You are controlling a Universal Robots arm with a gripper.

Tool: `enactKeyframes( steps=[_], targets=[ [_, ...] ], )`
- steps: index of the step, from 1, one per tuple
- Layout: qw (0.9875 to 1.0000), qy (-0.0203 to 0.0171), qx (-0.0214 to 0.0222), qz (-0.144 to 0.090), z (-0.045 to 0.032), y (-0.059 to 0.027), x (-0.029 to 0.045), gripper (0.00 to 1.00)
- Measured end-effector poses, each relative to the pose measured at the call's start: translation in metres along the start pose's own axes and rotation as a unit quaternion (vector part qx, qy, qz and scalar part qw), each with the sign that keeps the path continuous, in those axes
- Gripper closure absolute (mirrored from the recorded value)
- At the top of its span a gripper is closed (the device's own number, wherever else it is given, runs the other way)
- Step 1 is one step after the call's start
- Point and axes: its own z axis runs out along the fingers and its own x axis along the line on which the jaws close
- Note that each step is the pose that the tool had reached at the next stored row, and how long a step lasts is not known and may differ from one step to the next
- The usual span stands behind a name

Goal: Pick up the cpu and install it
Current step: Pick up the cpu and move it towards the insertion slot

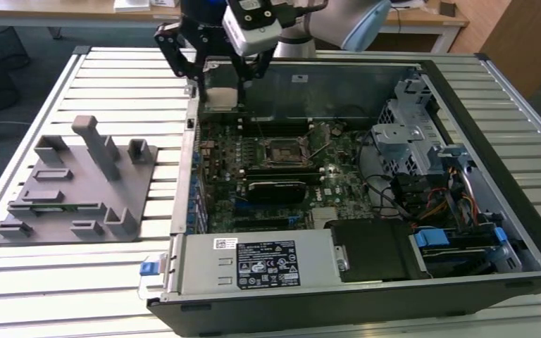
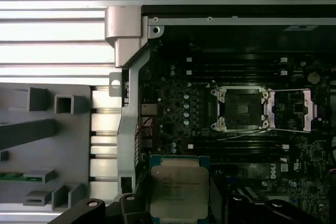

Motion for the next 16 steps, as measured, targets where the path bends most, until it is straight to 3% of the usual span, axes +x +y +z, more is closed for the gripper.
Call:
enactKeyframes(
  steps=[9, 12, 16],
  targets=[
    [1.0, 0.0, 0.0, 0.0, -0.0005, 0.0004, -0.0274, 0.46],
    [1.0, 0.0, 0.0, 0.0, -0.0005, 0.0005, -0.0324, 0.46],
    [1.0, 0.0, 0.0, 0.0, -0.0005, 0.0005, -0.0337, 0.46]
  ],
)
